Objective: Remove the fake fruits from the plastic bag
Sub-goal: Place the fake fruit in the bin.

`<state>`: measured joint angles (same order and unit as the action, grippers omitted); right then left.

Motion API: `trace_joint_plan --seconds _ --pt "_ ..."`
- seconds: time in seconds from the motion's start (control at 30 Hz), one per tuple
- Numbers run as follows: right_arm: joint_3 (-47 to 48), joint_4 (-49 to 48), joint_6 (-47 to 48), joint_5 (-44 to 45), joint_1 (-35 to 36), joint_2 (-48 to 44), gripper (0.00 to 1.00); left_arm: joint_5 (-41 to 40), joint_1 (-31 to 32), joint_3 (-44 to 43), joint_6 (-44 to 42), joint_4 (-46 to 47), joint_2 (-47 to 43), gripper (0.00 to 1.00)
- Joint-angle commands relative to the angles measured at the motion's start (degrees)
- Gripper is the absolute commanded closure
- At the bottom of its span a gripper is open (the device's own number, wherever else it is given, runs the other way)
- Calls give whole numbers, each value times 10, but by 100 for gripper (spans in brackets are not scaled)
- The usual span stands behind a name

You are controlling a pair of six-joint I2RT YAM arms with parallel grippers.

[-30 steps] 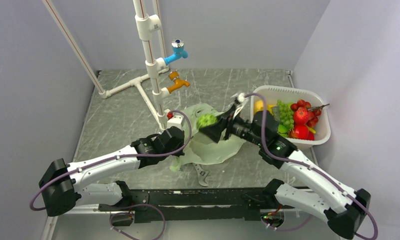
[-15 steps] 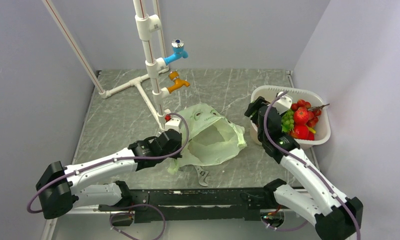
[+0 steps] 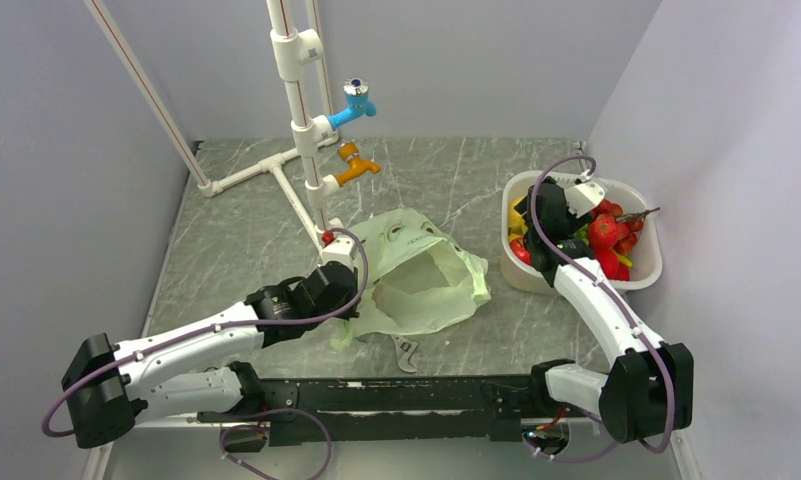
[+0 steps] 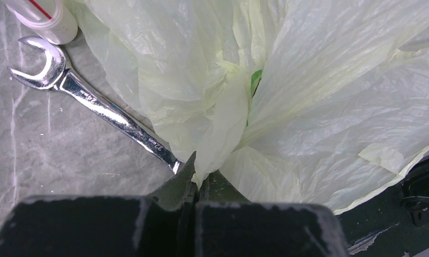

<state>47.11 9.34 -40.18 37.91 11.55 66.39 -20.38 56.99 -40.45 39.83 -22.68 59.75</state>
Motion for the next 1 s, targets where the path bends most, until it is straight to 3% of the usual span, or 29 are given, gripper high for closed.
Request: trace_joint_plan --seconds 0.0,0.13,0.2,0.67,0.97 --pt "20 -44 15 7 -10 -2 55 6 2 8 8 1 -12 100" --pt "2 -70 42 -14 -10 -13 14 10 2 -1 5 2 -6 100" --pt "-3 -77 54 -16 -11 -19 2 10 2 -9 -1 2 -2 100" --pt "22 -22 39 -47 -10 -52 1 6 1 -69 -29 -6 40 100" --pt "22 -35 76 -264 -10 -73 1 3 -22 -106 -58 6 84 100"
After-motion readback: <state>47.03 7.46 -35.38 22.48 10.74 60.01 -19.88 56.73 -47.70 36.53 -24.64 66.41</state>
